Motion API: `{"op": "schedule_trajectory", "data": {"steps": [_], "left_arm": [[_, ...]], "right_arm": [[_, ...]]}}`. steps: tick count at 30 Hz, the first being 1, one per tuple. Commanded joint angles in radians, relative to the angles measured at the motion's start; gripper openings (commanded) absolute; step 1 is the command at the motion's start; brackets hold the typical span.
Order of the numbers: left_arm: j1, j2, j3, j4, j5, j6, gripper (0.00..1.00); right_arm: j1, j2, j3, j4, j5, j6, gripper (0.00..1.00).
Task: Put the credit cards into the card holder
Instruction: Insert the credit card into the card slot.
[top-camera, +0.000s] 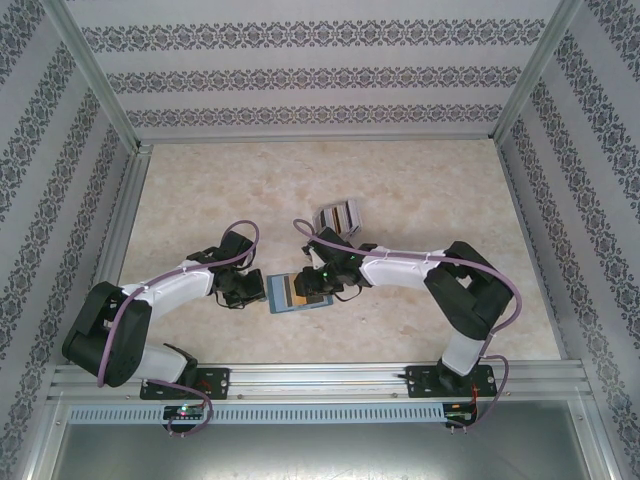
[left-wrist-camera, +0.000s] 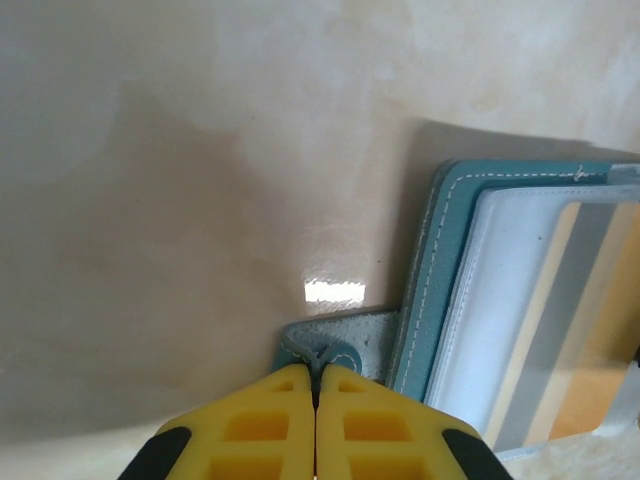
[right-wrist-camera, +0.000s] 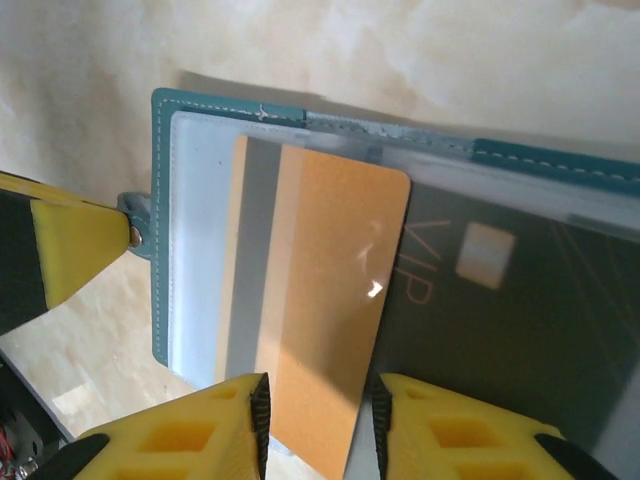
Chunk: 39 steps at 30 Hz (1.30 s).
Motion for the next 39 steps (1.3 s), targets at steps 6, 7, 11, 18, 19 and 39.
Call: {"op": "schedule_trajectory", "data": {"steps": [6, 7, 11, 18, 19, 39], "left_arm": [[-0.013, 0.002, -0.04, 0.005, -0.005, -0.018, 0.06], [-0.013, 0.004, -0.04, 0.006, -0.005, -0.018, 0.06], [-0.014, 0.013, -0.038, 0.017, 0.0, -0.017, 0.05], [-0.013, 0.026, -0.032, 0.023, 0.005, -0.013, 0.05], [-0.013, 0.028, -0.032, 0.025, 0.007, -0.013, 0.05], [-0.015, 0.06, -0.031, 0.055, 0.017, -0.016, 0.05]], "right_arm": [[-0.005, -0.054, 0.034, -0.111, 0.05, -0.054, 0.37], [-0.008, -0.053, 0.035, -0.114, 0.05, -0.056, 0.35], [-0.02, -0.027, 0.035, -0.109, 0.042, -0.067, 0.2], [-0.014, 0.042, 0.07, -0.103, 0.017, -0.077, 0.14], [-0.011, 0.049, 0.077, -0.103, 0.015, -0.079, 0.14], [0.049, 0.172, 0.193, -0.102, -0.017, -0.08, 0.14]]}}
